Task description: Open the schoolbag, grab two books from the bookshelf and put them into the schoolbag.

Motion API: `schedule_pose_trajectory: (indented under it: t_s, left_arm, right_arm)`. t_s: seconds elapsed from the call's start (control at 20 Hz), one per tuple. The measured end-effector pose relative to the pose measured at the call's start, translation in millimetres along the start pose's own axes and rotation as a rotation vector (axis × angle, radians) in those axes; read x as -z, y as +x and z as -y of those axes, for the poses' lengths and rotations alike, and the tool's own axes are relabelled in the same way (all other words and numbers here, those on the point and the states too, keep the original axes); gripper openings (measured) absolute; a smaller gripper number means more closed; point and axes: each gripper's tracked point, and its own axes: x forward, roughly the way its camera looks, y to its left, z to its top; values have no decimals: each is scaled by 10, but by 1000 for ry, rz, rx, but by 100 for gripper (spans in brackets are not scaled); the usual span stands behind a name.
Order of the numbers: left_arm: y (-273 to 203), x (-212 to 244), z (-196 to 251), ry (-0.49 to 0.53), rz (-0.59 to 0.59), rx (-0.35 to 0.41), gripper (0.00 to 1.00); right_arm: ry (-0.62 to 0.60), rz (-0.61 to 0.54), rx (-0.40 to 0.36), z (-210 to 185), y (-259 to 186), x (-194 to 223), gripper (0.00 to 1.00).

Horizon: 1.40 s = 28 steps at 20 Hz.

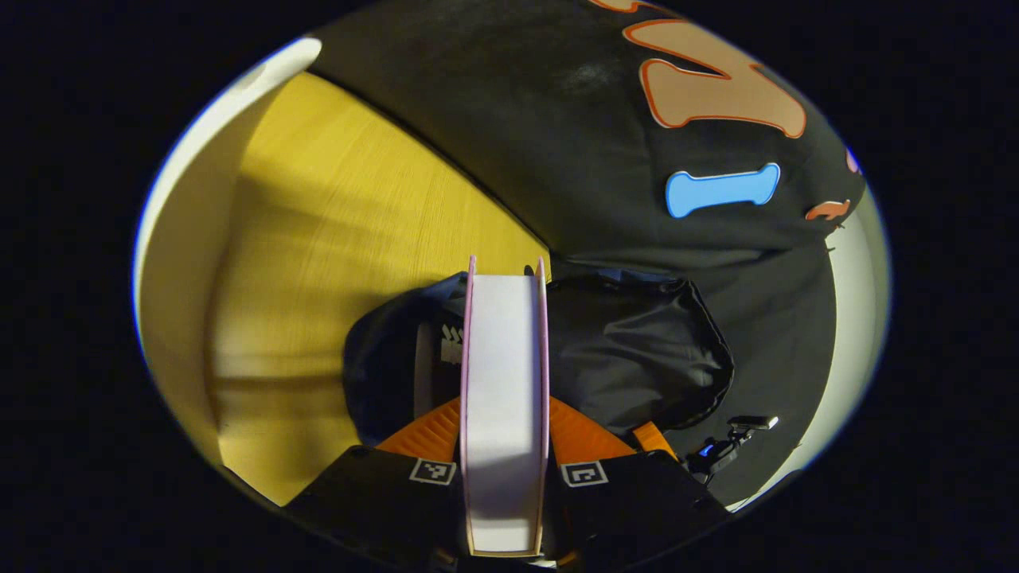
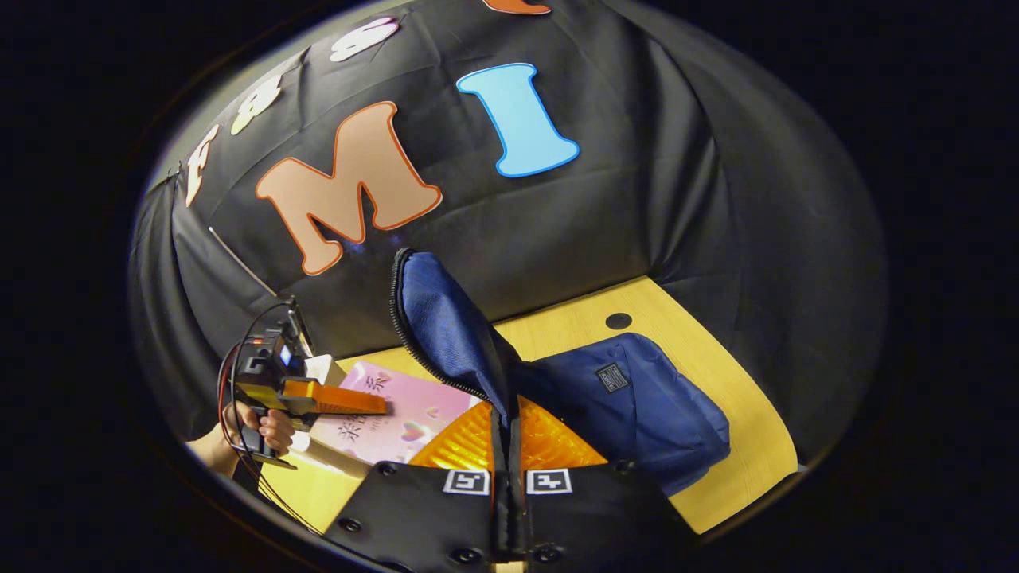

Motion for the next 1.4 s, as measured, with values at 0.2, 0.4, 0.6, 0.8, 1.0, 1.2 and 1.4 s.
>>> schedule_pose_trajectory:
  t_s: [0.2, 0.4, 0.6, 0.8, 1.0, 1.2, 1.4]
  left_arm:
    - [238, 78, 21, -53, 4, 32, 34]
    - [462, 150, 61, -65, -1, 42, 34]
    - [703, 305, 120, -94, -11, 73, 35]
    - [868, 306, 152, -133, 17, 94, 34]
    - [1012, 311, 124, -223, 42, 123, 33]
    - [1133, 363, 47, -270, 67, 108, 34]
    - [1154, 377, 58, -292, 80, 94, 36]
  right_arm:
    - [-9, -1, -9, 9, -4, -27, 2]
    - [-15, -5, -20, -21, 17, -23, 3]
    - [-22, 6, -39, -89, 25, -40, 3]
    - [-33, 13, -49, -137, 30, -66, 2]
    - [-35, 12, -62, -203, 40, -51, 2]
    - [-48, 13, -69, -211, 49, -43, 2]
    - [-23, 21, -76, -178, 47, -58, 3]
